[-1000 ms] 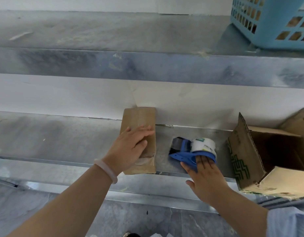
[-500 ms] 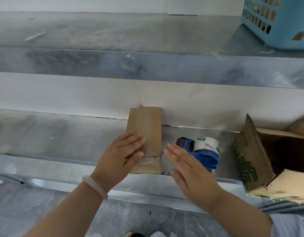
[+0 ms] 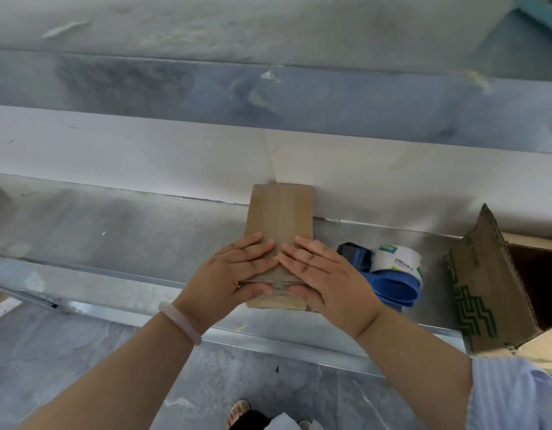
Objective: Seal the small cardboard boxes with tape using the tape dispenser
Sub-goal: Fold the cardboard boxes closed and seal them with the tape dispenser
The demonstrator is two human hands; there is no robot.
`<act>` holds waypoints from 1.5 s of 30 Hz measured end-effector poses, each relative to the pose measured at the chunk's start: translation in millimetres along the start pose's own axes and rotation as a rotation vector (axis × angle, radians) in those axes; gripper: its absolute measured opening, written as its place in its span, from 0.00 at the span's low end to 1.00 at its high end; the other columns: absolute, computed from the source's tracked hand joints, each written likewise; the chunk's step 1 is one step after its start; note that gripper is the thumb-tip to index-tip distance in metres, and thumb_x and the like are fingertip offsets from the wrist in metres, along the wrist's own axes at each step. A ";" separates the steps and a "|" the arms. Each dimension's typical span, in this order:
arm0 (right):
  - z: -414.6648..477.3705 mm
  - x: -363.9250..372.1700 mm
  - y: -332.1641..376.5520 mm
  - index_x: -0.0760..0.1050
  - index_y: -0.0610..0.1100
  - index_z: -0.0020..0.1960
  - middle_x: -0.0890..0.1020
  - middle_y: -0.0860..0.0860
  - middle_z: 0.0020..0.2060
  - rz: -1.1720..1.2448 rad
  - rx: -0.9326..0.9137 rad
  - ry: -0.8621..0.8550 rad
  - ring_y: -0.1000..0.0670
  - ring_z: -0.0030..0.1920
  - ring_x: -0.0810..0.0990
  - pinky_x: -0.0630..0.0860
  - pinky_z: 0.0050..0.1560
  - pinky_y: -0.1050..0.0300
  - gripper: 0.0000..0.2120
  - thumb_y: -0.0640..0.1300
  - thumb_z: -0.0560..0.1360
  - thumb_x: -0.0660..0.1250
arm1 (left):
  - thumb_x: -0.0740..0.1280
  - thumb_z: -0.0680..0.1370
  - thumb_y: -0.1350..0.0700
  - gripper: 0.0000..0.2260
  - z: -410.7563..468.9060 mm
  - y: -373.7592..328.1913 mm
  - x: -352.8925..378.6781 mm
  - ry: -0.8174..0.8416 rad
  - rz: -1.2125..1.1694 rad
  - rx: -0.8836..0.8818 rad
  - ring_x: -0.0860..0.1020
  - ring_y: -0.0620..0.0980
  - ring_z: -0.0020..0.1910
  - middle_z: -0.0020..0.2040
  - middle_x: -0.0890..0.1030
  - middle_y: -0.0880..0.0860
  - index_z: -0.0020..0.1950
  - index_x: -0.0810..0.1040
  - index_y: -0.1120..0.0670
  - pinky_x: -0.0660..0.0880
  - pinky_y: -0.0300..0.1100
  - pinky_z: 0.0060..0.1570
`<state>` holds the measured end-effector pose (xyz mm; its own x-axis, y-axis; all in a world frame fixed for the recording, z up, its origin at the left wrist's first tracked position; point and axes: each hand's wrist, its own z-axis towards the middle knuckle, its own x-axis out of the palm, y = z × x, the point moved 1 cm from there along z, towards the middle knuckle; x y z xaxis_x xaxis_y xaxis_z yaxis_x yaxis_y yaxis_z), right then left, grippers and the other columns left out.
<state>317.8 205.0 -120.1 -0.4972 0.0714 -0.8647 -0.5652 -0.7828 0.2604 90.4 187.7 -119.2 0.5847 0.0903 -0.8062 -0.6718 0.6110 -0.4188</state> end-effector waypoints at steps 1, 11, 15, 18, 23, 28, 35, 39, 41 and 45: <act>-0.3 0.2 -0.6 0.70 0.44 0.71 0.73 0.51 0.70 0.005 -0.009 -0.007 0.49 0.73 0.65 0.63 0.73 0.50 0.23 0.54 0.81 0.57 | 0.65 0.76 0.44 0.23 -0.2 0.5 1.8 -0.009 0.020 0.018 0.66 0.49 0.73 0.69 0.74 0.48 0.68 0.73 0.52 0.66 0.47 0.70; -12.8 16.2 37.8 0.40 0.51 0.79 0.45 0.58 0.79 0.584 0.451 -0.081 0.56 0.78 0.45 0.46 0.76 0.61 0.29 0.53 0.82 0.50 | 0.54 0.81 0.41 0.27 -9.7 -46.8 23.0 -0.319 -0.603 -0.537 0.59 0.38 0.74 0.76 0.58 0.39 0.77 0.48 0.41 0.62 0.37 0.71; -8.0 25.1 61.7 0.38 0.61 0.76 0.46 0.69 0.75 0.956 0.721 -0.242 0.65 0.75 0.48 0.50 0.75 0.65 0.29 0.61 0.80 0.48 | 0.54 0.81 0.49 0.23 -2.8 -62.1 27.3 -0.478 -0.903 -0.848 0.67 0.23 0.62 0.69 0.65 0.34 0.76 0.57 0.42 0.69 0.23 0.57; -3.0 19.9 62.0 0.40 0.67 0.73 0.49 0.72 0.73 1.140 0.869 -0.260 0.68 0.73 0.53 0.52 0.73 0.68 0.27 0.64 0.78 0.48 | 0.53 0.83 0.48 0.16 -3.4 -57.6 28.0 -0.536 -0.925 -0.918 0.72 0.27 0.59 0.64 0.72 0.33 0.70 0.68 0.38 0.71 0.26 0.56; 7.4 19.9 64.6 0.47 0.59 0.78 0.68 0.62 0.69 1.127 0.980 -0.313 0.73 0.59 0.70 0.66 0.52 0.82 0.40 0.56 0.73 0.66 | 0.62 0.80 0.49 0.17 4.1 -64.8 23.9 -0.573 -0.978 -0.937 0.78 0.35 0.56 0.59 0.78 0.37 0.68 0.71 0.40 0.77 0.33 0.53; 7.7 25.2 67.0 0.51 0.59 0.77 0.69 0.62 0.68 1.018 1.008 -0.353 0.67 0.63 0.70 0.67 0.62 0.72 0.29 0.52 0.80 0.60 | 0.67 0.79 0.57 0.24 5.3 -62.5 27.0 -0.550 -0.924 -0.938 0.79 0.35 0.52 0.58 0.77 0.37 0.73 0.66 0.43 0.76 0.29 0.46; -0.7 24.2 60.9 0.51 0.64 0.75 0.62 0.71 0.64 1.137 0.984 -0.313 0.85 0.52 0.62 0.61 0.49 0.86 0.23 0.50 0.83 0.52 | 0.56 0.83 0.51 0.18 -0.7 -62.1 24.6 -0.527 -0.923 -0.907 0.72 0.30 0.60 0.64 0.73 0.37 0.73 0.67 0.42 0.72 0.25 0.55; -5.7 18.1 57.8 0.45 0.66 0.74 0.58 0.68 0.71 1.034 0.875 -0.171 0.76 0.66 0.59 0.60 0.67 0.73 0.30 0.60 0.77 0.55 | 0.57 0.79 0.40 0.27 -9.9 -50.4 27.1 -0.410 -0.873 -0.745 0.72 0.33 0.63 0.66 0.70 0.37 0.76 0.60 0.47 0.73 0.32 0.60; -10.3 18.1 48.8 0.40 0.66 0.74 0.57 0.64 0.75 0.861 0.814 -0.087 0.67 0.72 0.57 0.58 0.73 0.63 0.31 0.66 0.77 0.53 | 0.58 0.75 0.31 0.37 -17.2 -36.6 26.8 -0.306 -0.693 -0.666 0.71 0.34 0.65 0.67 0.68 0.37 0.78 0.55 0.47 0.72 0.32 0.60; -18.5 17.6 31.6 0.32 0.67 0.73 0.51 0.61 0.77 0.520 0.686 0.062 0.62 0.76 0.52 0.58 0.70 0.64 0.35 0.75 0.72 0.43 | 0.48 0.75 0.28 0.38 -23.3 -17.6 18.1 -0.141 -0.268 -0.516 0.66 0.26 0.62 0.68 0.64 0.38 0.78 0.48 0.47 0.67 0.22 0.55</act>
<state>303.3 170.1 -135.0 -0.7776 -0.2422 -0.5802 -0.5582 -0.1588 0.8144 102.3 160.3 -136.1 0.7954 0.1104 -0.5959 -0.6058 0.1689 -0.7774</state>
